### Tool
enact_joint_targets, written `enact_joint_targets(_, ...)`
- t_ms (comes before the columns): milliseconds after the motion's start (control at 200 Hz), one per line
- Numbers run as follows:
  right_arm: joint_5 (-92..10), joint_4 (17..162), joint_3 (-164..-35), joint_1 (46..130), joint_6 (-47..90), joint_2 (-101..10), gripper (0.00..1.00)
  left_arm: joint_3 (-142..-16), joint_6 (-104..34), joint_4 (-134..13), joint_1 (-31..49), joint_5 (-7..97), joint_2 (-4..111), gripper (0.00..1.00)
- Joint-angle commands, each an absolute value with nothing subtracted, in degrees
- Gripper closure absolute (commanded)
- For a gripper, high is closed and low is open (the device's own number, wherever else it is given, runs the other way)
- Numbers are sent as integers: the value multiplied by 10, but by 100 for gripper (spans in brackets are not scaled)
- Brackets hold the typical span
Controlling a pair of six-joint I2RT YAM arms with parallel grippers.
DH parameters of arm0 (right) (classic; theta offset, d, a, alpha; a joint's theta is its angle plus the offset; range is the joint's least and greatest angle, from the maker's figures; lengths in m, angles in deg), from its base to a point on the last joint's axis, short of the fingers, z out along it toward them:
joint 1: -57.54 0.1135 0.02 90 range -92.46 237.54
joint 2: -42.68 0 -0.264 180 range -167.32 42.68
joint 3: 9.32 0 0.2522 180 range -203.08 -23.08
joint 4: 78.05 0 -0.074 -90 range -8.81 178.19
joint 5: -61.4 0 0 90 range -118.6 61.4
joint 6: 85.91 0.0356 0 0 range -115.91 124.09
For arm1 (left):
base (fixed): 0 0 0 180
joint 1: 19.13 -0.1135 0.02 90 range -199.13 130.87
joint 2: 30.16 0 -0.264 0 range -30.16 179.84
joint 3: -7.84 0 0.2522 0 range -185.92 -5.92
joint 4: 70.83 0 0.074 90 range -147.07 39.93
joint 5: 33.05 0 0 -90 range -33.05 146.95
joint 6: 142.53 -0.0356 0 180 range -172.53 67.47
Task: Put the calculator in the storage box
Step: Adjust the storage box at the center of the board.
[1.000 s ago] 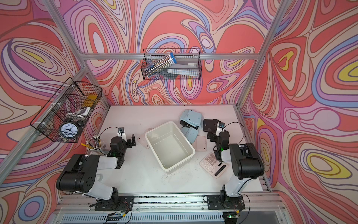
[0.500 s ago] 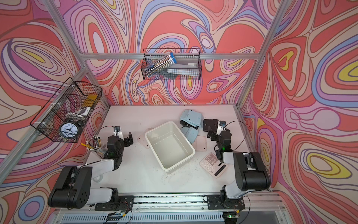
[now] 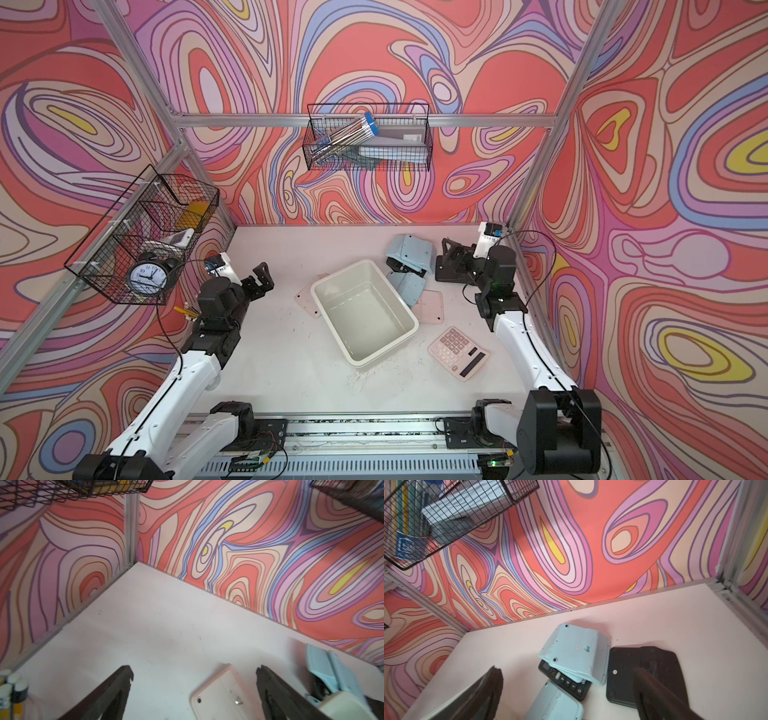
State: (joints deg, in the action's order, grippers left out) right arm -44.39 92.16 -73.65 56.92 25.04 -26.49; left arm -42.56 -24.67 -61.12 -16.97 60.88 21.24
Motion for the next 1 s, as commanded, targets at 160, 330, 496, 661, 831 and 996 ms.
enact_joint_targets(160, -495, 657, -790, 571, 348, -271, 2, -430, -134, -486, -173, 318, 160, 1)
enact_joint_targets(330, -624, 683, -793, 569, 354, -305, 2, -388, 3, -405, -174, 340, 126, 1)
enact_joint_targets(496, -716, 745, -754, 576, 369, -307, 2, -342, 50, -479, -181, 253, 144, 1)
enact_joint_targets(661, -716, 754, -739, 630, 370, -320, 3, -369, 20, -434, -161, 276, 134, 1)
enact_joint_targets(831, -682, 759, -743, 726, 368, -342, 4, -374, 10, -409, -140, 281, 179, 1)
enact_joint_targets(996, -661, 743, -750, 783, 362, -365, 6, -386, 12, -415, -109, 286, 203, 1)
